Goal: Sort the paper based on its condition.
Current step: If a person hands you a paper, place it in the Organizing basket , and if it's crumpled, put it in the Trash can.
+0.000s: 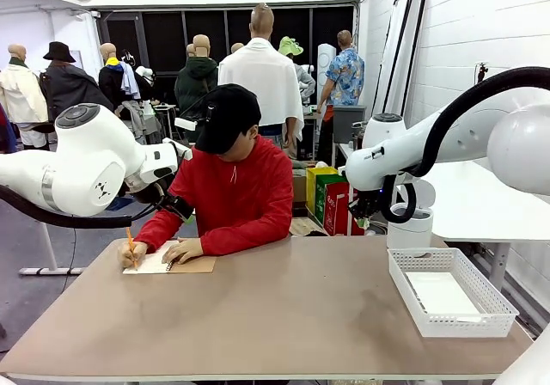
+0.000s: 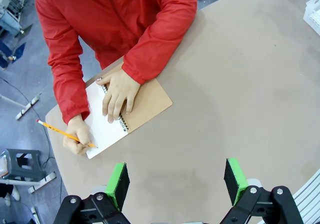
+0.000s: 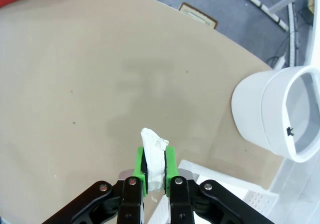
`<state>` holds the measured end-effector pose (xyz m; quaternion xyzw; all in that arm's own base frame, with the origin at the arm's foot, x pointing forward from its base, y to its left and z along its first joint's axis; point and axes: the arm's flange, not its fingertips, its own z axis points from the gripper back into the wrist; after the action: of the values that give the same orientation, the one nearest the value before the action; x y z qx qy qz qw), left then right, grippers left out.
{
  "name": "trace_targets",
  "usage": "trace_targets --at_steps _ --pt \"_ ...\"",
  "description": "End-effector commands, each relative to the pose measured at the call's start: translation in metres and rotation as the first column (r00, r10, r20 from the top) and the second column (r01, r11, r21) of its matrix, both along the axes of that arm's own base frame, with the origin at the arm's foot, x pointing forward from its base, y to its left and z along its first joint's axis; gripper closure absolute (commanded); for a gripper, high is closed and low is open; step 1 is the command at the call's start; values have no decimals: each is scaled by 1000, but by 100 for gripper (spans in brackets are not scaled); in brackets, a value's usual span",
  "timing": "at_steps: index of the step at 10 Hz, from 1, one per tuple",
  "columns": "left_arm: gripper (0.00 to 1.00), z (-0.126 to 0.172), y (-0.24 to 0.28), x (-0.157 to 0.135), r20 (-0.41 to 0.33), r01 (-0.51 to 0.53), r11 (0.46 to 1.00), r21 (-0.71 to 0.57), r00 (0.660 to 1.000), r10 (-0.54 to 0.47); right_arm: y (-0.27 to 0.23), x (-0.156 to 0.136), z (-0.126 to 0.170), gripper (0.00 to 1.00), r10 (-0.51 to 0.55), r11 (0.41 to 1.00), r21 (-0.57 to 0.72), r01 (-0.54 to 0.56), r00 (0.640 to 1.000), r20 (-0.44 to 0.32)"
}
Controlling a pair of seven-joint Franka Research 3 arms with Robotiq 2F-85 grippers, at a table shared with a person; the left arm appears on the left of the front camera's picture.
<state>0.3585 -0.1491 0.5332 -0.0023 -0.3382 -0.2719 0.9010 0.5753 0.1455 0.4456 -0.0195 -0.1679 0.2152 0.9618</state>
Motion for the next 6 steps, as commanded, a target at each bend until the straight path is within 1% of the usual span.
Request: trace_targets --at_steps 1,2,4,5,6 --pt "0 -1 0 0 -2 2 1000 2 1000 -2 0 0 0 83 1 1000 0 -1 1000 0" --pt "0 -1 0 0 -2 2 1000 2 1000 -2 5 2 2 83 -80 996 -36 82 995 55" --pt "0 -1 0 0 -2 2 1000 2 1000 -2 -7 15 12 83 -257 960 -80 268 958 128" --pt "0 -1 0 0 -2 2 1000 2 1000 -2 -14 21 17 83 -349 925 -93 369 920 179" --pt "0 -1 0 0 -2 2 1000 2 1000 -2 -22 28 19 83 -423 889 -90 449 881 214"
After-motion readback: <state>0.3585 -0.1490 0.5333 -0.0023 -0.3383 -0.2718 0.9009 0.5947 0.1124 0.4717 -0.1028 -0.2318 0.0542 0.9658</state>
